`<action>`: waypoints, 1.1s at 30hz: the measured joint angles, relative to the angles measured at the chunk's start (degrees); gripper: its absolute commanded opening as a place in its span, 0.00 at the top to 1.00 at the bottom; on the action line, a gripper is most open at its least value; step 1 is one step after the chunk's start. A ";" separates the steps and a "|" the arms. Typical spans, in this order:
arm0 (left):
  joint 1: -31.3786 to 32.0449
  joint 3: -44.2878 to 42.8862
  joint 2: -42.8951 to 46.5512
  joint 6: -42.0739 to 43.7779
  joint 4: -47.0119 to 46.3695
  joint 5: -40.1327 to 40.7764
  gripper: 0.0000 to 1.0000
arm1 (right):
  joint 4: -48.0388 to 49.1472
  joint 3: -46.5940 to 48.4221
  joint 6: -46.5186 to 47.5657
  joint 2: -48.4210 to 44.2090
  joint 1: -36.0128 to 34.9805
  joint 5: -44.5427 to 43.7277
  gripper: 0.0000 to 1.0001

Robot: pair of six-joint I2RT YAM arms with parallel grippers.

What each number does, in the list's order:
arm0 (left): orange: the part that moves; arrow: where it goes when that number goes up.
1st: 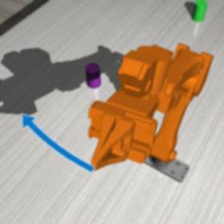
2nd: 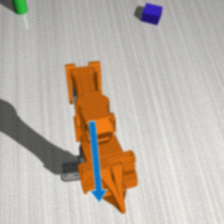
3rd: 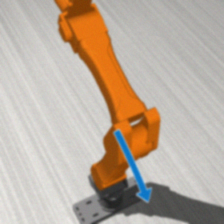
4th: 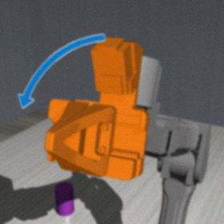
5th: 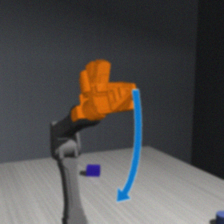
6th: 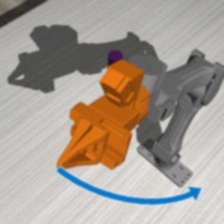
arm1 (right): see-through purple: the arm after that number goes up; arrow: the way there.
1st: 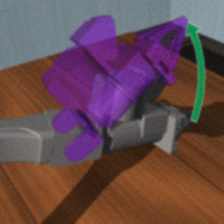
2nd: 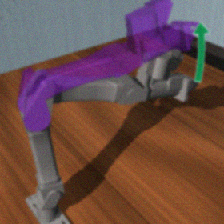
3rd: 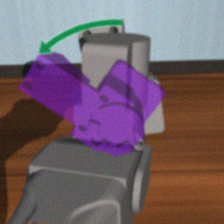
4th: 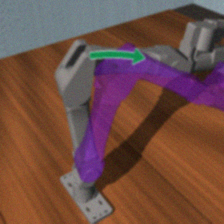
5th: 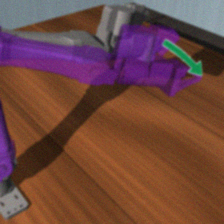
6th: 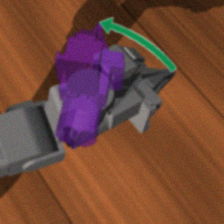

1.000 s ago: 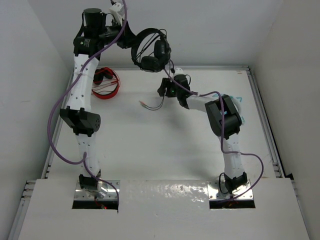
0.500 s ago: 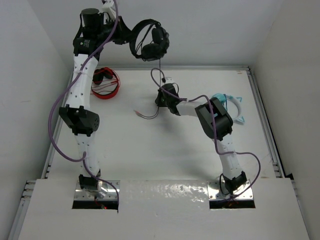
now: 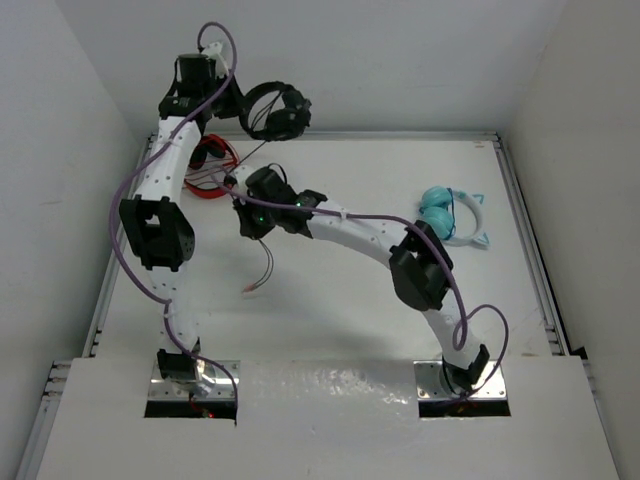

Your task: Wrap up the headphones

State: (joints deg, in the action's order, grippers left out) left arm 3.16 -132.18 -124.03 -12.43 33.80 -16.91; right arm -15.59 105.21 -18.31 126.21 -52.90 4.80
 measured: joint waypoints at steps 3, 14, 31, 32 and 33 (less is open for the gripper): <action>0.33 5.62 0.00 6.75 -1.42 4.04 1.00 | -7.17 5.46 1.51 -1.46 0.55 1.51 1.00; 1.73 12.76 0.04 29.64 -0.11 3.08 1.00 | -31.06 15.78 14.21 -4.63 5.09 -11.78 1.00; 2.40 4.57 0.04 43.67 15.43 -16.02 1.00 | -27.58 18.73 28.28 -12.57 15.23 -28.63 1.00; 2.56 4.57 0.04 44.17 16.44 -16.59 1.00 | -26.64 19.32 27.78 -12.24 16.55 -28.55 1.00; 2.75 4.57 0.04 44.65 17.18 -16.92 1.00 | -25.53 20.02 27.32 -11.89 17.75 -28.30 1.00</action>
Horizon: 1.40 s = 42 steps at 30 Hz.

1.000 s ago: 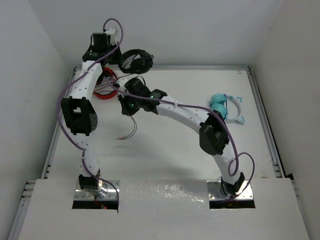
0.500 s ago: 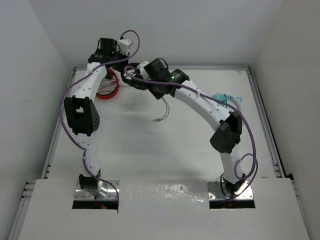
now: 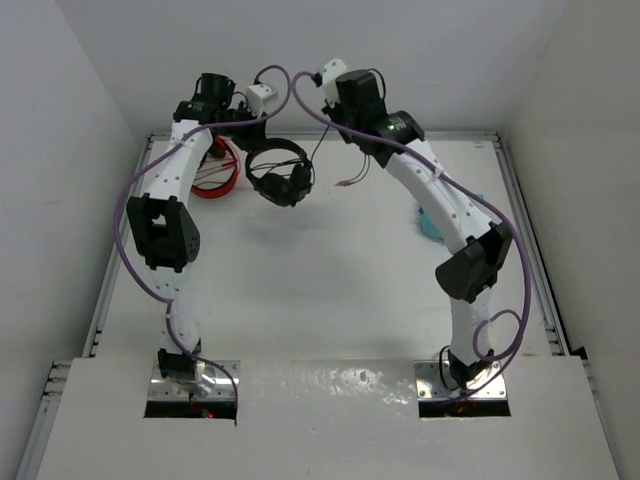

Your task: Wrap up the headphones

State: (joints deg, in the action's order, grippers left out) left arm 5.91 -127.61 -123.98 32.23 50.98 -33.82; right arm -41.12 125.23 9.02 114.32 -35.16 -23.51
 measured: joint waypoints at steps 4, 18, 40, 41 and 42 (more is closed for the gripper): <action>0.42 0.55 0.00 -2.34 -1.03 -0.42 1.00 | 7.52 1.84 -2.51 0.35 3.54 5.44 1.00; -1.51 3.32 0.00 -30.32 -16.65 -3.15 1.00 | 26.21 -35.87 -3.21 -17.40 -0.90 17.51 1.00; -2.47 4.85 -0.02 -43.41 -24.15 3.04 1.00 | 33.16 -18.05 -21.57 2.47 -11.85 27.34 1.00; -2.40 5.16 -0.02 -42.53 -23.78 3.74 1.00 | 32.72 -15.76 -22.53 3.63 -11.85 27.28 1.00; -2.23 5.62 -0.02 -40.76 -22.99 4.76 1.00 | 31.82 -13.68 -23.52 4.28 -11.65 27.10 1.00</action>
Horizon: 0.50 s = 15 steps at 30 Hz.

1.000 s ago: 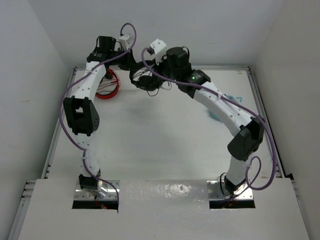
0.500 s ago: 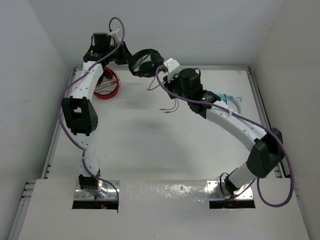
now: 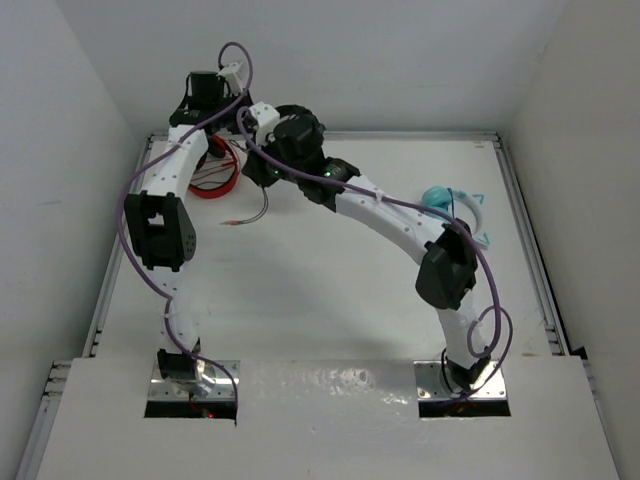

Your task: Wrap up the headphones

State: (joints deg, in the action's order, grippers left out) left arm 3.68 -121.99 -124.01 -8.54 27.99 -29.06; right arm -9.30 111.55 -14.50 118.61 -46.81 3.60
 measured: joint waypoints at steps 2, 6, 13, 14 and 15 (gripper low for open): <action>0.02 0.52 0.00 3.39 1.53 1.46 1.00 | -1.46 2.36 -1.14 0.02 0.42 -0.55 1.00; 0.11 1.01 0.00 10.86 4.26 3.19 1.00 | -4.42 7.37 -2.91 -0.26 1.64 -1.70 1.00; 1.16 0.92 0.00 27.93 10.71 1.99 1.00 | -10.08 8.04 -6.58 -4.24 6.82 -2.27 1.00; 1.44 0.92 0.00 30.42 11.98 1.92 1.00 | -10.88 8.04 -6.78 -4.72 7.91 -2.51 1.00; 1.68 0.90 0.00 32.28 12.94 1.88 1.00 | -11.45 8.04 -6.82 -5.09 8.70 -2.82 1.00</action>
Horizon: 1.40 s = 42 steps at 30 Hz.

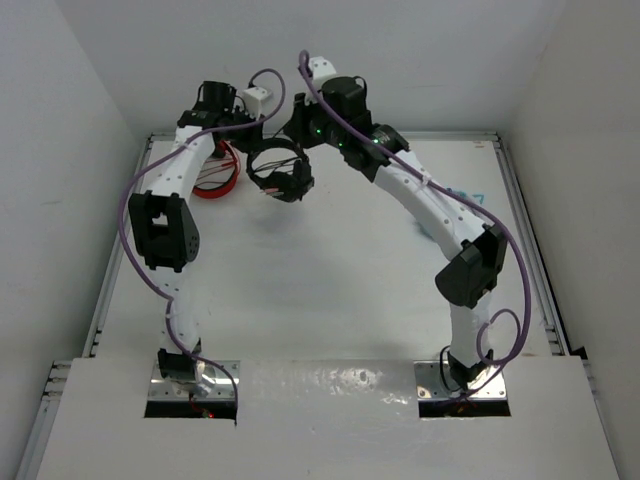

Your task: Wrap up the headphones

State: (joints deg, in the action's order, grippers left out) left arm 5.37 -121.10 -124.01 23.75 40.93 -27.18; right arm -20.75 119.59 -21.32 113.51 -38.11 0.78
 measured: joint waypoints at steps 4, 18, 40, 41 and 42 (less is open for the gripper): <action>1.16 -0.59 0.00 5.99 3.34 -0.28 1.00 | -3.98 0.02 1.05 -0.96 2.97 -1.84 1.00; 1.77 -6.62 0.00 2.38 0.59 8.02 1.00 | -14.91 -6.14 22.80 -10.03 3.13 0.42 1.00; 1.60 -5.75 0.02 -1.79 -3.19 13.90 1.00 | -10.86 0.55 23.43 -4.57 -5.60 19.76 1.00; 1.60 -5.75 0.02 -1.46 -3.10 13.86 1.00 | -11.06 0.61 24.17 -4.57 -5.60 17.66 1.00; 1.60 -5.75 0.02 -1.05 -3.04 13.97 1.00 | -11.32 0.74 24.92 -4.57 -5.53 15.34 1.00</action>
State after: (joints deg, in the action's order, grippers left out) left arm 6.96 -126.85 -123.98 22.70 37.89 -13.21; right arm -32.08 120.33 3.60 108.95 -43.64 16.12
